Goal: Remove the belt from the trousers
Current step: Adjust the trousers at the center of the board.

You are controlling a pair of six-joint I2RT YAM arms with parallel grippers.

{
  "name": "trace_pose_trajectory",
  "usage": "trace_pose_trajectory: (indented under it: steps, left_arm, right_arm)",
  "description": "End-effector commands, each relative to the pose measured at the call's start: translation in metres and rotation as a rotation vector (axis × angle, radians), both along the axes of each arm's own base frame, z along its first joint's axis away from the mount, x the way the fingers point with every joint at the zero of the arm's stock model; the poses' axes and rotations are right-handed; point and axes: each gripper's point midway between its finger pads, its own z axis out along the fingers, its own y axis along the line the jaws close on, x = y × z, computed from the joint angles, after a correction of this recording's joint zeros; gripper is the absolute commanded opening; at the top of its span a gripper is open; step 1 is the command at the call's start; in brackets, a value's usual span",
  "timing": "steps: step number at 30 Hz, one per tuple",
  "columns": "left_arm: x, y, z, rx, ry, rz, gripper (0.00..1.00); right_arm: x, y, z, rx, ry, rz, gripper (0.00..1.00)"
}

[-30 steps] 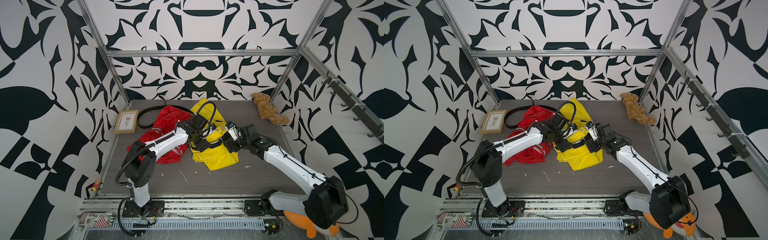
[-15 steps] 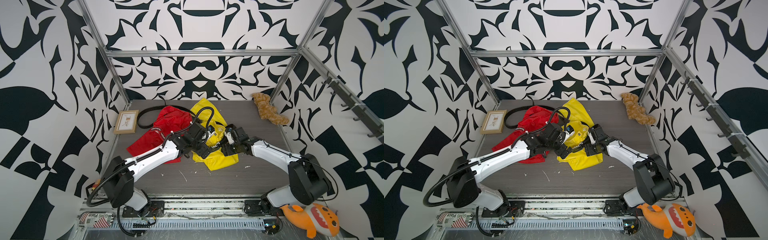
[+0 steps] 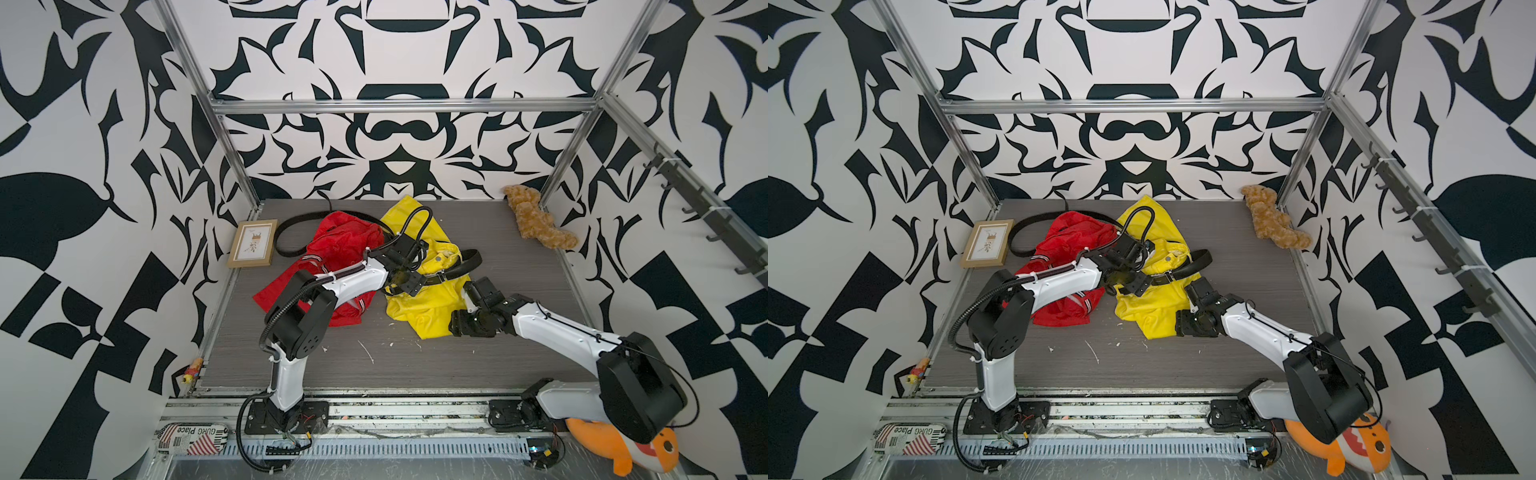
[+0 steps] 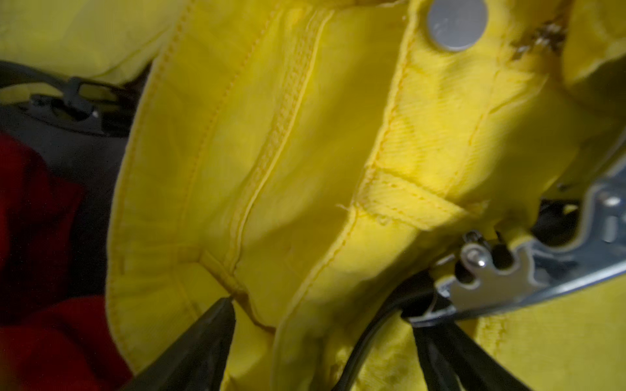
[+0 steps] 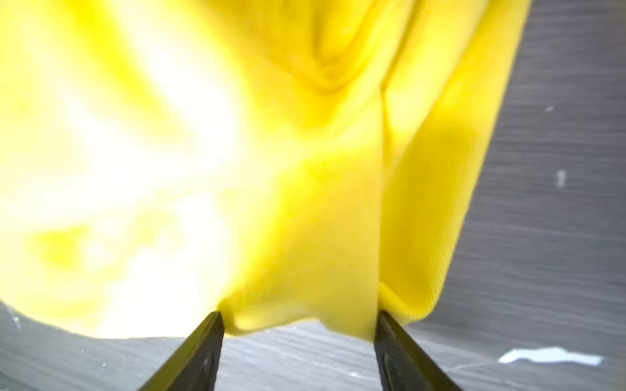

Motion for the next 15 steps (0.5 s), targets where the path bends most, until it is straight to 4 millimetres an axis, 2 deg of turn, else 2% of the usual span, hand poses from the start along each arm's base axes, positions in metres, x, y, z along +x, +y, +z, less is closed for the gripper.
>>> trace_pose_trajectory:
  steps: [1,4,7,12,15]
  left_arm:
    - [0.015,-0.016,0.016,-0.046,-0.049,-0.047,0.86]
    - [0.017,-0.014,0.019,-0.043,-0.051,-0.064,0.86]
    - [0.017,-0.010,0.017,-0.055,-0.050,-0.079,0.86]
    - [0.022,-0.014,0.019,-0.084,-0.058,-0.106,0.88]
    - [0.027,-0.018,0.022,-0.103,-0.064,-0.120,0.88]
  right_arm:
    - [0.009,0.005,0.042,0.001,-0.093,0.013,0.74]
    - [0.029,0.000,0.096,-0.065,-0.253,0.100,0.80]
    - [0.050,0.006,0.131,-0.137,-0.400,0.269,0.84]
    - [0.089,0.027,0.152,-0.283,-0.664,0.586,0.88]
    - [0.105,0.040,0.150,-0.389,-0.794,0.804,0.91]
